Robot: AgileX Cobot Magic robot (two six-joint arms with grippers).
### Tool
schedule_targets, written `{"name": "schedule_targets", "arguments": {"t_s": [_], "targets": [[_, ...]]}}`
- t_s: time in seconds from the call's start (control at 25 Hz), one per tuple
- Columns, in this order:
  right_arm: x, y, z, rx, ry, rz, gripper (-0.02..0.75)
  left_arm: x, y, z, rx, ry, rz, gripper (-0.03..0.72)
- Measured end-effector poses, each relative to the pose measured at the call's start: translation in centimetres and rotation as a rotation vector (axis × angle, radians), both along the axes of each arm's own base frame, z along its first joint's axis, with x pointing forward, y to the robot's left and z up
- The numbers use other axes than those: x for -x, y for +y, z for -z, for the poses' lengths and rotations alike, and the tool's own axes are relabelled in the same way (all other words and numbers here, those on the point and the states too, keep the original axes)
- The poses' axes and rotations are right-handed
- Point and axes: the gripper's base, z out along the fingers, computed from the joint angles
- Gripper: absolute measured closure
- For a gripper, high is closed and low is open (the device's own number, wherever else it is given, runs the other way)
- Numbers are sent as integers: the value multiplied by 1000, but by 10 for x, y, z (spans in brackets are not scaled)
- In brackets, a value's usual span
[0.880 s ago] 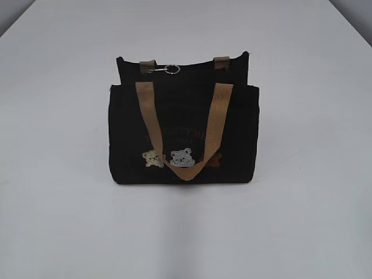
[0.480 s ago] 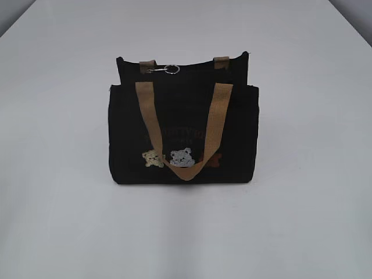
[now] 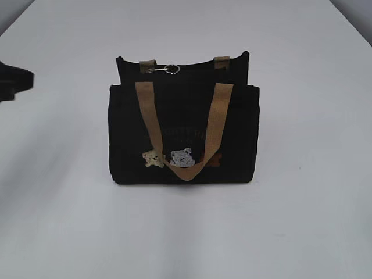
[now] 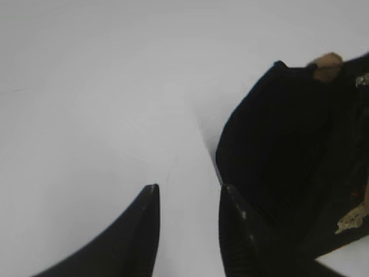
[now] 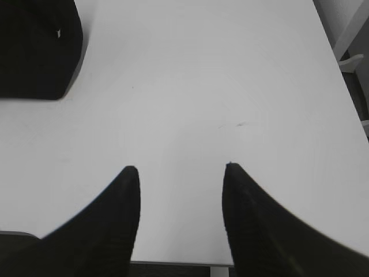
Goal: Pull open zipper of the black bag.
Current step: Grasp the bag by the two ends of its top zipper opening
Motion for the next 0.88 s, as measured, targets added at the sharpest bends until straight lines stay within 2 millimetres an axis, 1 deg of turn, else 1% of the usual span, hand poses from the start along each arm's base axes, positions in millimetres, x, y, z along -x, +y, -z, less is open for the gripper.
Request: {"name": "schedule_targets", "arguments": {"t_s": [0.08, 0.2, 0.32, 0.48, 0.56, 0.68, 0.8, 0.88], "targets": [[0, 0, 0, 0, 0, 0, 366, -18, -13, 13, -70, 31, 80, 421], [0, 0, 0, -1, 0, 0, 366, -30, -26, 30, -125, 74, 158, 421], [0, 0, 0, -1, 0, 0, 366, -31, -32, 39, -146, 105, 229, 421], [0, 0, 0, -1, 0, 0, 366, -29, -39, 37, -91, 115, 285, 408], [0, 0, 0, -1, 0, 0, 366, -28, -42, 36, -81, 102, 333, 385], [0, 0, 0, -1, 0, 0, 366, -25, -49, 36, -77, 72, 435, 323], [0, 0, 0, -1, 0, 0, 366, -27, -54, 39, -75, 45, 501, 260], [0, 0, 0, -1, 0, 0, 366, -30, -55, 45, -92, 36, 527, 234]]}}
